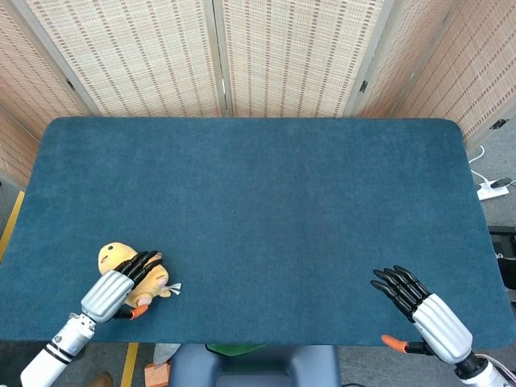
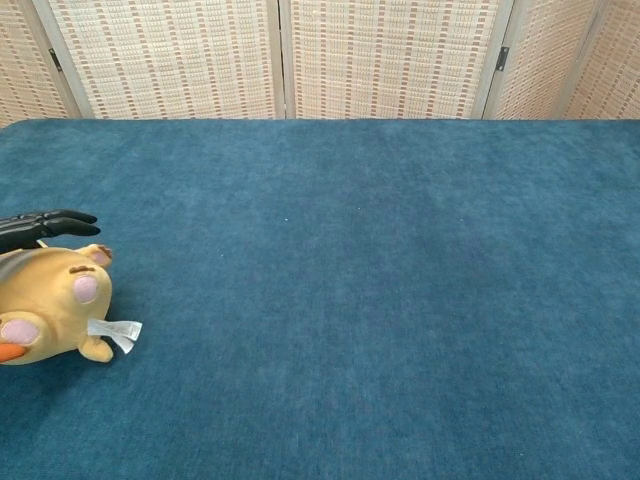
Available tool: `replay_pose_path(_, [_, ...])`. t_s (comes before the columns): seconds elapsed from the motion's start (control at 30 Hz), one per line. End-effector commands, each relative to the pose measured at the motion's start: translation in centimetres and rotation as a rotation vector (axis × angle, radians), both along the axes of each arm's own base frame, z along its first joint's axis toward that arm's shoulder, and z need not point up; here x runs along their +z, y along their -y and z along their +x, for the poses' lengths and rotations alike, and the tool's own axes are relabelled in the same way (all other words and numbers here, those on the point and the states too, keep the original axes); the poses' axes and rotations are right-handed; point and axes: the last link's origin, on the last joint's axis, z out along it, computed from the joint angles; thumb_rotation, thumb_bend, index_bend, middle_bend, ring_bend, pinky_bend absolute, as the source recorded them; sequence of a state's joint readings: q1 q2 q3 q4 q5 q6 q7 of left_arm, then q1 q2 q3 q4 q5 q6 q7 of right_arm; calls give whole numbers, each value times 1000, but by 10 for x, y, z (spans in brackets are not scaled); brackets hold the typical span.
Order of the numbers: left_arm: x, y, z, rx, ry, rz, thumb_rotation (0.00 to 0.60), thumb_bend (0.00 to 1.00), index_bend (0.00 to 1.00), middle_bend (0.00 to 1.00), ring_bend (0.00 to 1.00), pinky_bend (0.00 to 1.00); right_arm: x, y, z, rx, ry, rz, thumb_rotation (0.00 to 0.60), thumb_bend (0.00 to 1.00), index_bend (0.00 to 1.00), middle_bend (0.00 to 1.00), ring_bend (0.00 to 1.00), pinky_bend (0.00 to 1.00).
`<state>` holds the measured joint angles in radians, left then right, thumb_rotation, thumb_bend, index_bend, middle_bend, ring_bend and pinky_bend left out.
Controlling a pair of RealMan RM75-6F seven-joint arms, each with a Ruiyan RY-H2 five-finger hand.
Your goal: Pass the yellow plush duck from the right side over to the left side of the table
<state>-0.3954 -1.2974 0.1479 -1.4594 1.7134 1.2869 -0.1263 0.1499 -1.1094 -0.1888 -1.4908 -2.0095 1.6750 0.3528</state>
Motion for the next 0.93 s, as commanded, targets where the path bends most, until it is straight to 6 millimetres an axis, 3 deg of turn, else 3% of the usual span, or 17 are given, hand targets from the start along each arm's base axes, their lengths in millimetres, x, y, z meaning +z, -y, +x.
replay_pose_path(0.03, [13, 3, 7, 2, 28, 2, 600, 254, 0, 0, 0, 208, 1, -1, 0, 0, 0, -4, 600, 108, 0, 0, 0, 0])
replay_pose_path(0.23, [51, 22, 11, 29, 94, 78, 600, 253, 0, 0, 0, 188, 3, -1, -1, 1, 2, -6, 600, 108, 0, 0, 0, 0])
replay_pose_path(0.43, [46, 22, 8, 25, 61, 67, 600, 251, 0, 0, 0, 177, 2, -5, 1, 13, 0, 0, 600, 108, 0, 0, 0, 0])
replay_pose_path(0.53, [55, 26, 9, 10, 54, 107, 600, 250, 0, 0, 0, 173, 4, -6, 1, 12, 1, -11, 600, 108, 0, 0, 0, 0])
replay_pose_path(0.73, [102, 65, -32, 163, -164, 392, 600, 252, 0, 0, 0, 154, 12, -4, -4, -19, -14, -65, 600, 108, 0, 0, 0, 0])
replay_pose_path(0.87, [114, 96, -66, 327, -70, 538, 600, 252, 0, 0, 0, 142, 12, -4, -6, -53, -34, -96, 600, 108, 0, 0, 0, 0])
replay_pose_path(0.93, [116, 101, -76, 361, -73, 549, 600, 255, 0, 0, 0, 142, 10, -3, -5, -59, -39, -105, 600, 108, 0, 0, 0, 0])
